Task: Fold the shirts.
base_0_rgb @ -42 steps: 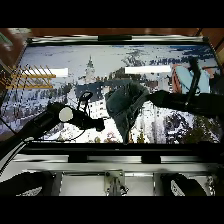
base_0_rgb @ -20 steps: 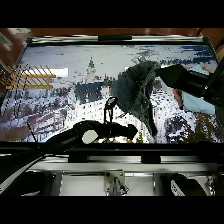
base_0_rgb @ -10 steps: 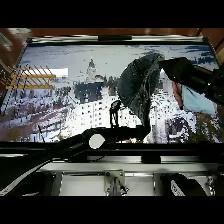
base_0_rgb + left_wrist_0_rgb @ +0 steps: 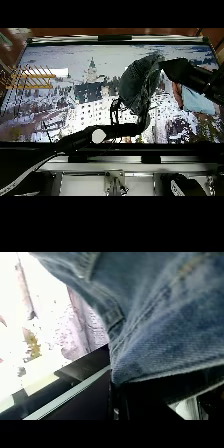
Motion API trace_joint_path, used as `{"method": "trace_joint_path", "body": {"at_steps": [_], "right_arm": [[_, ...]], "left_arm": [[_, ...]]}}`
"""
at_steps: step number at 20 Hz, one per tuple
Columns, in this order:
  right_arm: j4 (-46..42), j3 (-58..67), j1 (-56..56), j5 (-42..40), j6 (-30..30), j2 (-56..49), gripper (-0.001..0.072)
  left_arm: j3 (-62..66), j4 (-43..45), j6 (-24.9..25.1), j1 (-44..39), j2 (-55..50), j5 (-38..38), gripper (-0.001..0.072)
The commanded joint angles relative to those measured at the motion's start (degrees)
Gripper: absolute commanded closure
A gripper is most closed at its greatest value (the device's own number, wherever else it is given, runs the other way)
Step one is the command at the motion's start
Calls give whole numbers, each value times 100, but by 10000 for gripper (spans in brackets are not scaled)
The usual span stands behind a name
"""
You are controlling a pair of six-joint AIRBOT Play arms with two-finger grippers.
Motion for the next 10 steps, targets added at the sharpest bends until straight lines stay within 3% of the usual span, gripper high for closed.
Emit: {"method": "trace_joint_path", "body": {"at_steps": [1, 4, 10], "right_arm": [[-7, 7, 2, 70, -238, 7, 628], [-70, 7, 2, 669, -654, 7, 628], [476, 24, 531, 2837, -210, -140, 628]], "left_arm": [[11, -9, 396, 442, 238, -332, 632], [85, -9, 1023, 1303, 1097, -343, 632], [1602, -9, 1036, 3314, 1998, -332, 632]]}}
